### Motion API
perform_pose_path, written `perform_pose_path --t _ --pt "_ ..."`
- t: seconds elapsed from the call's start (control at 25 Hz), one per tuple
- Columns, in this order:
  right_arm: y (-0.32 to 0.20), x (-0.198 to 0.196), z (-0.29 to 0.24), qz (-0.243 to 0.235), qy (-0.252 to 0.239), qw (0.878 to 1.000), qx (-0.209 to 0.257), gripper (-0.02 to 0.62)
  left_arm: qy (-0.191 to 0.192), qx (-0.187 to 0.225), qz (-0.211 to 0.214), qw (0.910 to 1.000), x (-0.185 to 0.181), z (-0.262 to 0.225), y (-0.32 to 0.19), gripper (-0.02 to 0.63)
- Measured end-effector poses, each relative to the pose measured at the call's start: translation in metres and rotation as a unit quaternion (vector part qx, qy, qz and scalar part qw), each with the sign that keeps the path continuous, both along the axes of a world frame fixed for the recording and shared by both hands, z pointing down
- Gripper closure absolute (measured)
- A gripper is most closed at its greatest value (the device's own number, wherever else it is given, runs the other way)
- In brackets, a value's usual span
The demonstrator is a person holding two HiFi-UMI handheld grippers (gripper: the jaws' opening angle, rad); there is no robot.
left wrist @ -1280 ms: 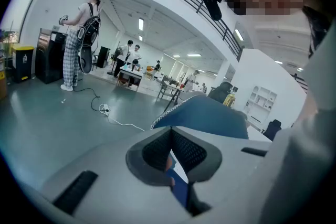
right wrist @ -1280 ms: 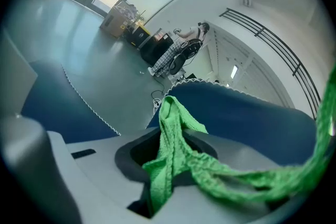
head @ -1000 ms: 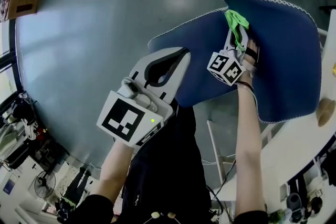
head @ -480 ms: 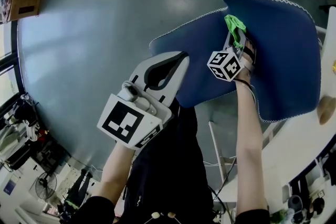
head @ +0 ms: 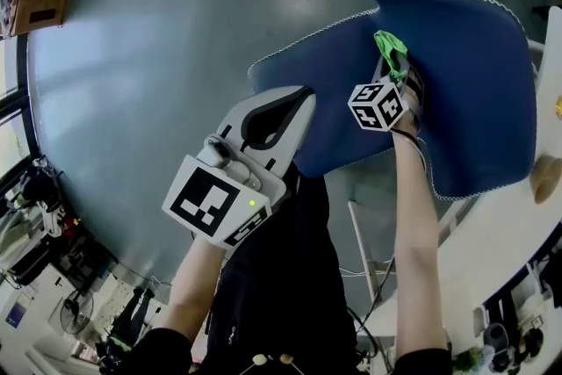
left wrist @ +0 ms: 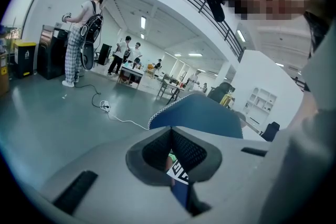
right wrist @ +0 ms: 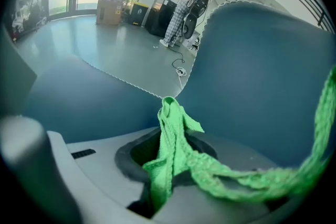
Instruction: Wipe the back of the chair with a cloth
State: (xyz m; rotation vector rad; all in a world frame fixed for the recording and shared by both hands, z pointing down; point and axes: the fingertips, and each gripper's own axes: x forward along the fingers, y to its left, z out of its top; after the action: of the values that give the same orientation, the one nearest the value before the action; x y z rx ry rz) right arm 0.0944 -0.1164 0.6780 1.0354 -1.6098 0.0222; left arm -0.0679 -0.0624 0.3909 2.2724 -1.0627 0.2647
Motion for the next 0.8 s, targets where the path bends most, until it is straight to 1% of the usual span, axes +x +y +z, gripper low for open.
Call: perform_pose_path --t 0.12,0.32,0.56,0.8 --pt "-0.005 -0.004 -0.012 -0.003 -0.007 1.0 0.015 0.551 0.001 0.002 0.002 1.0 0.001 0.0 -0.002 0.604" --pt "-0.008 -0.008 -0.037 0.013 -0.031 0.998 0.044 0.551 0.003 0.005 0.005 1.0 0.011 -0.001 -0.002 0.604" --pt "-0.006 -0.018 -0.071 0.016 -0.042 0.996 0.081 0.549 0.007 0.006 0.016 0.9998 0.014 -0.007 -0.002 0.604" --pt "0.002 -0.016 -0.115 0.021 -0.056 0.991 0.118 0.551 0.007 0.002 0.022 0.9997 0.019 -0.005 0.001 0.604"
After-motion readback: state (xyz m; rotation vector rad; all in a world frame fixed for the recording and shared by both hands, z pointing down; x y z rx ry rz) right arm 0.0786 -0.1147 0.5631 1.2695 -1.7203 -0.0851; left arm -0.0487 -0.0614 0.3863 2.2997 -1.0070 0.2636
